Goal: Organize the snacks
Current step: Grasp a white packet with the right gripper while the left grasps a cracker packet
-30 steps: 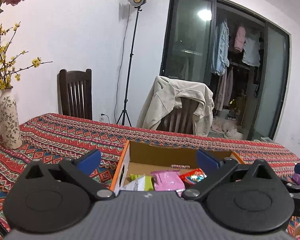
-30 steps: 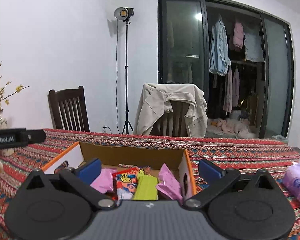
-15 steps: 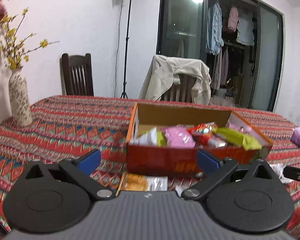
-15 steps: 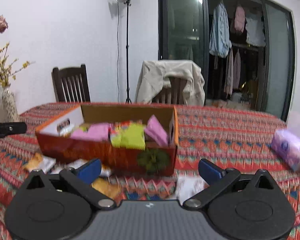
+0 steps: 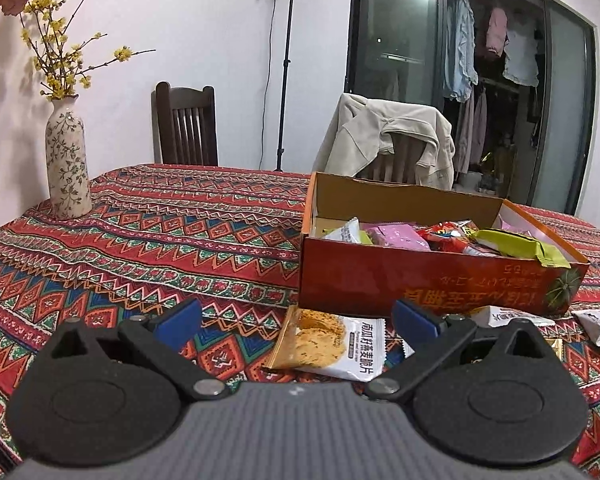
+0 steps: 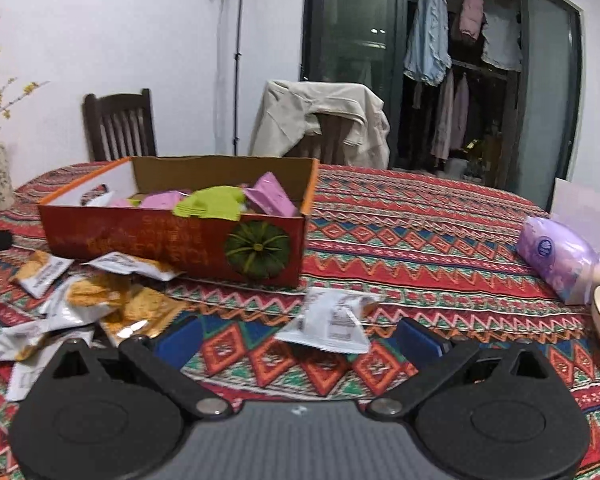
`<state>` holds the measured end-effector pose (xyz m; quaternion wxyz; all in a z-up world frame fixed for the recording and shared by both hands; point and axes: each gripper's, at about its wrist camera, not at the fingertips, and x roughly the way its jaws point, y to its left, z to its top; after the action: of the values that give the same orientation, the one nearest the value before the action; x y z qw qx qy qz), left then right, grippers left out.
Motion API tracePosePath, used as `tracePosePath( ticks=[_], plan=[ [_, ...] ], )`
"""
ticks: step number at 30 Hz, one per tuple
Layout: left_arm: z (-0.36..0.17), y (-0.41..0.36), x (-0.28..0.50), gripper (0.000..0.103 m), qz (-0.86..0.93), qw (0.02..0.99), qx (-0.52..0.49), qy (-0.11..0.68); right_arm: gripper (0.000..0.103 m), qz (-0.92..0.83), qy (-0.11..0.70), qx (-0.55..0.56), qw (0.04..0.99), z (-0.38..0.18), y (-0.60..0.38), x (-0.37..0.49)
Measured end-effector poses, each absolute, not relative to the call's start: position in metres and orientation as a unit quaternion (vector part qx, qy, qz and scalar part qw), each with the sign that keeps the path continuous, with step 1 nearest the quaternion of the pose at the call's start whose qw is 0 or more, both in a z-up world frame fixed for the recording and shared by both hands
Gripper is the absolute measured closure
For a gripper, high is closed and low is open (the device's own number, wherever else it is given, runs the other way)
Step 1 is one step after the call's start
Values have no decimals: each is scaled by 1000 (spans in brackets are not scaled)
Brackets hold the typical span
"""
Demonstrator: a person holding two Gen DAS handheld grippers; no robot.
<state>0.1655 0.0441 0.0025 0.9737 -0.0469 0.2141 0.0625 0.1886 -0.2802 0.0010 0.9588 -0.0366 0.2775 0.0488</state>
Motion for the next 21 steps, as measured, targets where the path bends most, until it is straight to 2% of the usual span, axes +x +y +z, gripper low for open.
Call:
tracePosePath(
  ticks=[1,3,5,7,10,14,16,21],
  plan=[
    [3,44,165,0,62,974,-48,213,13,45,281,-35,958,1,-282,193],
    [3,44,164,0,63,974,-49,210,20,42,289,-31,956,1,-283,204],
    [2,46,164,0,64,974,-52,210,21,33,297,-33,954,1,-282,216],
    [2,47,164,0,63,974,-57,211,35,23,306,-39,951,-2,-280,227],
    [2,47,164,0,61,973,-60,213,42,15,326,-37,944,-9,-279,244],
    [2,48,165,0,60,973,-61,215,47,11,359,-22,933,-21,-279,258],
    [2,48,165,0,59,973,-61,214,59,15,357,-14,934,-22,-280,257],
    [1,48,165,0,55,973,-62,215,61,14,319,0,948,-12,-274,241]
  ],
)
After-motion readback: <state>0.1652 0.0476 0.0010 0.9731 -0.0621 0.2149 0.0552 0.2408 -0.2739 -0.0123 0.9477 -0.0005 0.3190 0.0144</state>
